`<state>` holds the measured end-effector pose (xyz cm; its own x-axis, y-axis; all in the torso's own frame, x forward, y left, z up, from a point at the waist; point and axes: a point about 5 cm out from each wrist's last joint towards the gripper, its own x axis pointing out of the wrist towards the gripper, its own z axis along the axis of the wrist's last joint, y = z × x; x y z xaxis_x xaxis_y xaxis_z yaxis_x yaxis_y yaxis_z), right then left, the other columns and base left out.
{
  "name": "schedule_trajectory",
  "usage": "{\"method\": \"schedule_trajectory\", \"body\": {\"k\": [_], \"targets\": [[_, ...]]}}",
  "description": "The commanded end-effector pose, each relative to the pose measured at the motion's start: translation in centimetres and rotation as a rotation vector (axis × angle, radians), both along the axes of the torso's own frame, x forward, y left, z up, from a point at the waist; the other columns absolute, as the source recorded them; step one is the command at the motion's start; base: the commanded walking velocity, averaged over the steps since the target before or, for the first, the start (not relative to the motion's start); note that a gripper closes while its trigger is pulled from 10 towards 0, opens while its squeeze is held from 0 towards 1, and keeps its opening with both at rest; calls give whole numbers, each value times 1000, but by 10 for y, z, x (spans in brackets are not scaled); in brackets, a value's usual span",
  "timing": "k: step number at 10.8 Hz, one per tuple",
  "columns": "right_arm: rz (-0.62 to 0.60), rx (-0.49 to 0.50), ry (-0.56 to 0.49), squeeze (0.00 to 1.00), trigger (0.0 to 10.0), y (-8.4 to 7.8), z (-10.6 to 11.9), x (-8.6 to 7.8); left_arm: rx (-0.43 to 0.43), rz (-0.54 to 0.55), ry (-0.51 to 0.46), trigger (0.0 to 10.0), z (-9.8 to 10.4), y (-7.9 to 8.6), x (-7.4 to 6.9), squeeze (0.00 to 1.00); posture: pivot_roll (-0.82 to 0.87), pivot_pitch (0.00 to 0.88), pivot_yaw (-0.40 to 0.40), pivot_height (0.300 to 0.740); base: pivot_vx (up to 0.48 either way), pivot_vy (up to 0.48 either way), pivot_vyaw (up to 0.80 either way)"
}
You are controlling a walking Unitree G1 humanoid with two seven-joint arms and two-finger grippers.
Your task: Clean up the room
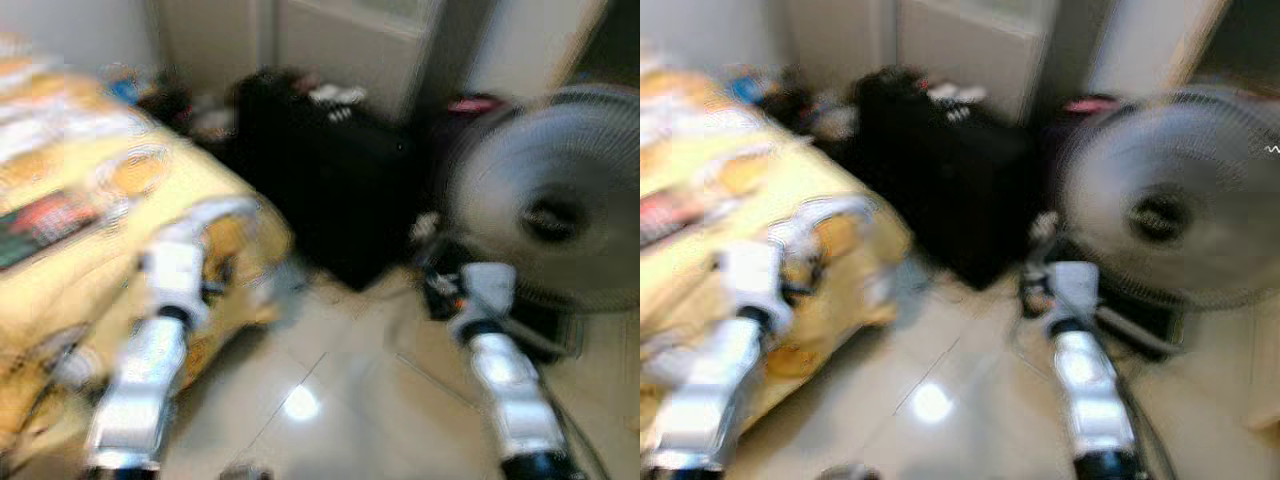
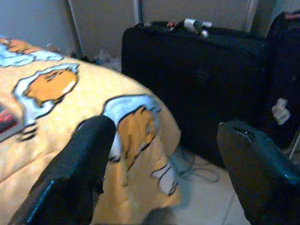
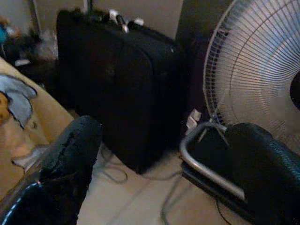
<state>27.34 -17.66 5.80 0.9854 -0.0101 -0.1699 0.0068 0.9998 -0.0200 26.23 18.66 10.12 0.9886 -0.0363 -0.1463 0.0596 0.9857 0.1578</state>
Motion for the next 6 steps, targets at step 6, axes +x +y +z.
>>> {"method": "schedule_trajectory", "body": {"k": [6], "targets": [[-23,19,1,0,10000,1,3,3,22,9,-12,10000,6,3,3,0,-2,0,-69,740,0,303,133]]}}
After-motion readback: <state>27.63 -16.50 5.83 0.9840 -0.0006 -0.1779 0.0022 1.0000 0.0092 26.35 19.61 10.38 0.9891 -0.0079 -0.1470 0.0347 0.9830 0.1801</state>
